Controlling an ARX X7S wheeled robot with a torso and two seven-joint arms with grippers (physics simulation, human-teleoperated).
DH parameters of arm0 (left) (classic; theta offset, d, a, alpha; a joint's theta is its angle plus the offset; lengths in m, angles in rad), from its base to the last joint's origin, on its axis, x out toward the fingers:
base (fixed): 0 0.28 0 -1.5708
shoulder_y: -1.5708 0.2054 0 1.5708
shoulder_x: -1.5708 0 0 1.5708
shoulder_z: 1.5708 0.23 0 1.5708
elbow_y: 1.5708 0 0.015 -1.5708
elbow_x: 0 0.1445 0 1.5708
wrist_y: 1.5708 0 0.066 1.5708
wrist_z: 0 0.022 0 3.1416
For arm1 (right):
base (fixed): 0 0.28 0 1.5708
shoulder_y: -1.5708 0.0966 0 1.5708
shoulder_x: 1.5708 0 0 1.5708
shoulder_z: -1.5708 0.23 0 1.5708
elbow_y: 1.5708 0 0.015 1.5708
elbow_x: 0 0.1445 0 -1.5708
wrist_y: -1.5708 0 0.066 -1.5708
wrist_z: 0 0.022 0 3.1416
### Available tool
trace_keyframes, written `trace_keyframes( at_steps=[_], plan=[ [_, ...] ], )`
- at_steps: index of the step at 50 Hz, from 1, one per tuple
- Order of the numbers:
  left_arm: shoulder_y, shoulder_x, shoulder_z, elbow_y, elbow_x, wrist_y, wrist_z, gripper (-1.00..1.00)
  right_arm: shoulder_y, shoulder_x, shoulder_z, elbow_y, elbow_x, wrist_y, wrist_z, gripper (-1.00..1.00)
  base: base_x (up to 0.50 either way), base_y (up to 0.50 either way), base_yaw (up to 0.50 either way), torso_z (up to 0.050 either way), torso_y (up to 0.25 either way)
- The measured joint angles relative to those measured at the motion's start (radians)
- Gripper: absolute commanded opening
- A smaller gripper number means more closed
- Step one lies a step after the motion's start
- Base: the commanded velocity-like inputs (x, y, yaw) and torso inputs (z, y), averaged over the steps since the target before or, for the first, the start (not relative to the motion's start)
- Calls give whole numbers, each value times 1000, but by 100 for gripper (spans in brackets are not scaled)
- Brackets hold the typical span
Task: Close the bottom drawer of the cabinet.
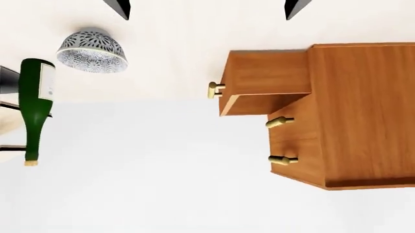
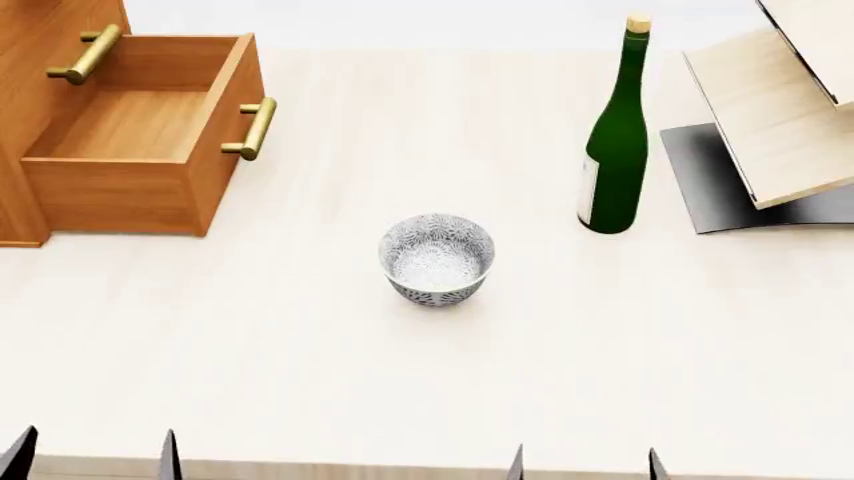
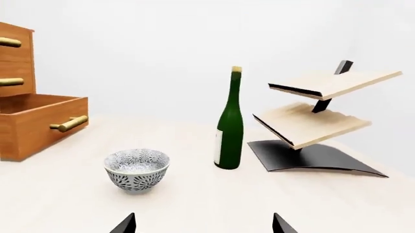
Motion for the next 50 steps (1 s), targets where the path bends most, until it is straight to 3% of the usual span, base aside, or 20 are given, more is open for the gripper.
trace_keyframes(
  at_steps=[15,50],
  plan=[
    [116,-33,8,218,21,71,-33,100,-111,29,-45,-235,-103,7,54,100,0,64,0,0,0],
    [193,-83,48,334,52,138,-55,100,-147,68,-99,-320,-165,10,94,100,0,499,0,0,0]
  ],
)
